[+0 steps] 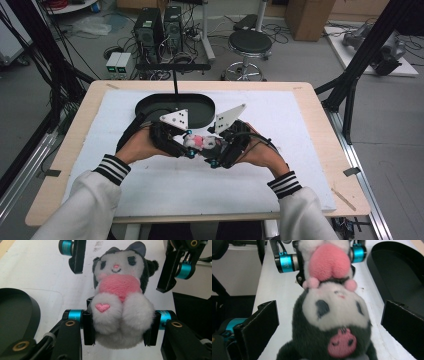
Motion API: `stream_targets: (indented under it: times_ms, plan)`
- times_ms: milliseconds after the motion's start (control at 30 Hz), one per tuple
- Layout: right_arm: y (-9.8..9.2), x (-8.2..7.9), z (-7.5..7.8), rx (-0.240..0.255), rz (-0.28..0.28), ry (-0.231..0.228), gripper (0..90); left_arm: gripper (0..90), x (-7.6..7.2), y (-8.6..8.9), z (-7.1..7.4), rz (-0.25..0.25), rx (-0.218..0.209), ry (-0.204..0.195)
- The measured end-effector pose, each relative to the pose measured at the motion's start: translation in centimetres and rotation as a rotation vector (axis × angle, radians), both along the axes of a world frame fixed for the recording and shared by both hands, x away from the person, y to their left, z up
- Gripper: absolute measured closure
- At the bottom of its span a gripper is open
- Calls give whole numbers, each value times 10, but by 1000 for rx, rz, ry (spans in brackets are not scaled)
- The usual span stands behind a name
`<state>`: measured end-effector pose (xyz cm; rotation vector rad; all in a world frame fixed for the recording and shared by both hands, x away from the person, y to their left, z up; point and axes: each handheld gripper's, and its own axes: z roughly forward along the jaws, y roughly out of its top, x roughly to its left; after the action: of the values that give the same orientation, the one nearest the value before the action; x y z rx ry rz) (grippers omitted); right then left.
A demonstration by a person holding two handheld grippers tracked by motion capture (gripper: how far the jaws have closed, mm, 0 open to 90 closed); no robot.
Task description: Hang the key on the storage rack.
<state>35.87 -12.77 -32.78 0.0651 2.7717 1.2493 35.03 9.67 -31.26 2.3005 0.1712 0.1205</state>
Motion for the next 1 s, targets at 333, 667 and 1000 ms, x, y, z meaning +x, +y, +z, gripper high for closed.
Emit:
stream_targets:
  times_ms: [333,667,1000]
  plan:
    - [-43,-6,10,162,-183,-20,4,553,4,16,8,87,-23,-5]
    - [-88,-20,2,281,-317,-46,4,553,9,45,17,229,-67,-29]
    - [-127,-29,-14,398,-469,-85,4,553,15,76,24,380,-119,-56]
